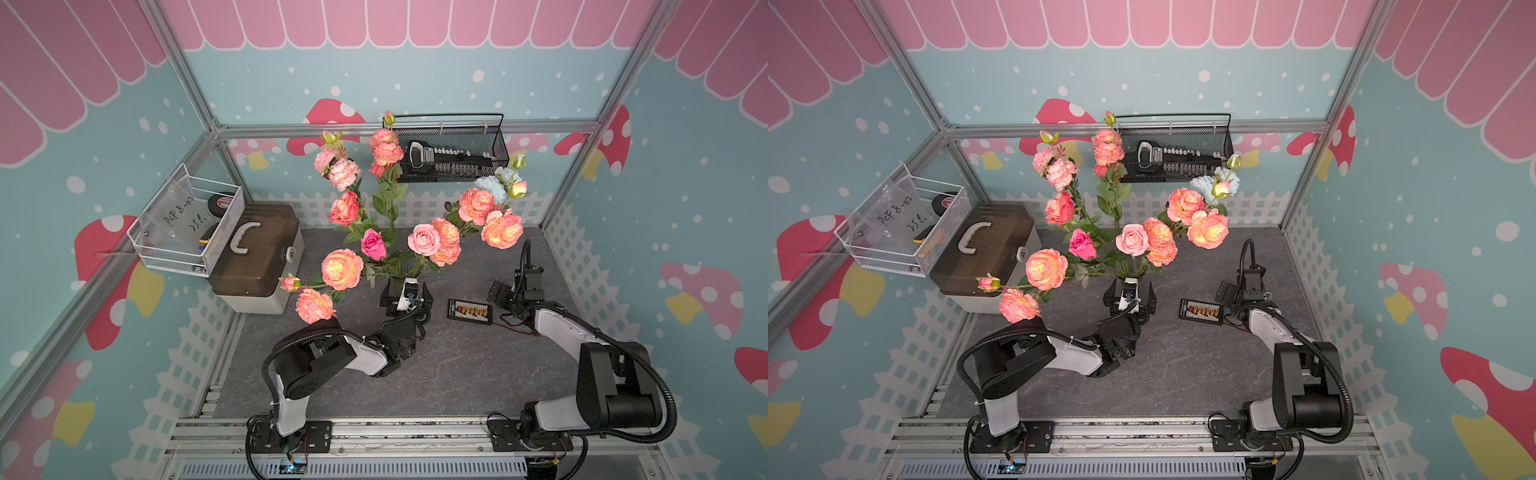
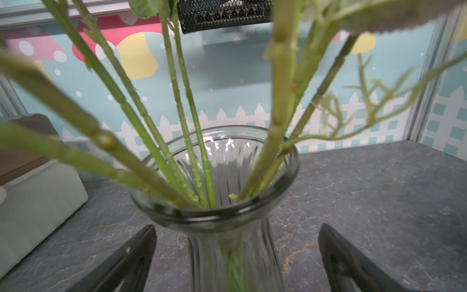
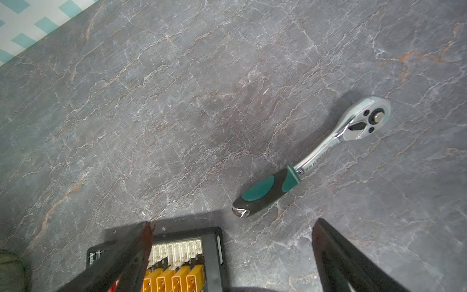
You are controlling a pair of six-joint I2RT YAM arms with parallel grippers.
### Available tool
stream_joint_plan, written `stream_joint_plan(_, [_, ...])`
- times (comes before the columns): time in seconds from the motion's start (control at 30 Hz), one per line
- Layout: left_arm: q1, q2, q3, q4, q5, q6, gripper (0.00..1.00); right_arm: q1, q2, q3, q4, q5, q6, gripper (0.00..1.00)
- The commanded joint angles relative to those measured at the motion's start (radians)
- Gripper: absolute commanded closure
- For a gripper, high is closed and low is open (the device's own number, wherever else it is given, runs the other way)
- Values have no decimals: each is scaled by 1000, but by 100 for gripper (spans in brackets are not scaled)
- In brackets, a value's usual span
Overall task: Pick out pink flowers from the vase
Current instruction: Pick up the vase from the center of the board.
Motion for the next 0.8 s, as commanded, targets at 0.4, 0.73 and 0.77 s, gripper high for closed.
stream_joint_plan(0.4, [89, 94, 119, 2, 21, 39, 9, 14, -14, 19, 5, -43, 4, 3])
stream_joint_plan(0.73, [89, 76, 107, -66, 66, 9, 64, 74, -92, 20, 0, -60, -4, 3])
stream_joint_plan(0.77, [89, 69, 102, -71, 66, -5, 70, 85, -102, 21, 0, -70, -10, 4])
